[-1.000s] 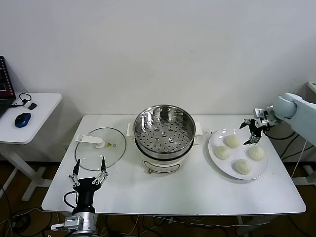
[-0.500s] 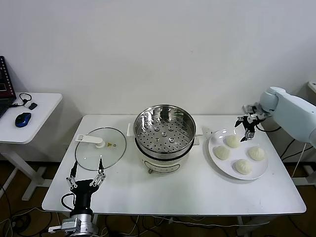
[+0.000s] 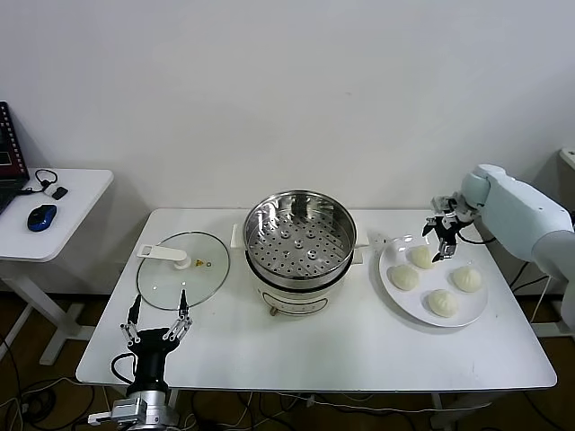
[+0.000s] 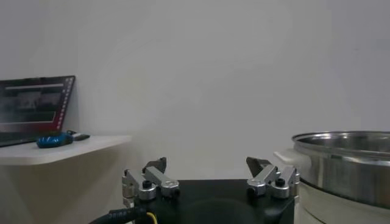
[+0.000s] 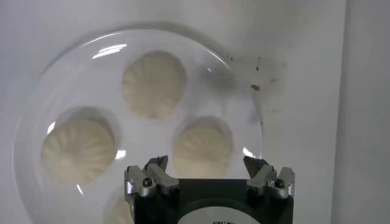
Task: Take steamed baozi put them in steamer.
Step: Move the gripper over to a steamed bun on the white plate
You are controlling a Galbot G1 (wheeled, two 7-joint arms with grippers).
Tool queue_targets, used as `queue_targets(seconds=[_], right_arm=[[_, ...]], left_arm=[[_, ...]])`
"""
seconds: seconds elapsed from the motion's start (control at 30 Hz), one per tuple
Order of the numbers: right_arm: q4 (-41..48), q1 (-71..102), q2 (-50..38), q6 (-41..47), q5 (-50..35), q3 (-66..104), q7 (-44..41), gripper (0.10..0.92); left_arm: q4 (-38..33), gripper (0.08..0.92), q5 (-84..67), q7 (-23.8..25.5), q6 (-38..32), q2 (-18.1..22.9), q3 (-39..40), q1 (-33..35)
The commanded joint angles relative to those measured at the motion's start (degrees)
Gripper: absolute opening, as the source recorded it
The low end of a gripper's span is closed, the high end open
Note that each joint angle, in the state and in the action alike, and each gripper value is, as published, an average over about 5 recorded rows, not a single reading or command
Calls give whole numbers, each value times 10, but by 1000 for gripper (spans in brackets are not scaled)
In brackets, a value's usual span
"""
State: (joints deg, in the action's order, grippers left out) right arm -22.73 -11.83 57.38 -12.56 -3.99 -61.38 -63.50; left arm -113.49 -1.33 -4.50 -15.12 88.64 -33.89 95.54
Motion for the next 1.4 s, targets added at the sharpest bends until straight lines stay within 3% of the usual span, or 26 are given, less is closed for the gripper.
queue_targets(seconds=[0.03, 1.13, 1.4], right_arm=[[49, 18, 21, -11, 38, 40, -2, 823], [127, 50, 67, -28, 129, 159, 30, 820], [128, 48, 70, -24, 131, 160, 33, 651]], left_arm=[[3, 823, 0, 0, -3, -1, 1, 2], [15, 823, -5, -2, -13, -6, 4, -6], [14, 823, -6, -2, -12, -5, 3, -7]])
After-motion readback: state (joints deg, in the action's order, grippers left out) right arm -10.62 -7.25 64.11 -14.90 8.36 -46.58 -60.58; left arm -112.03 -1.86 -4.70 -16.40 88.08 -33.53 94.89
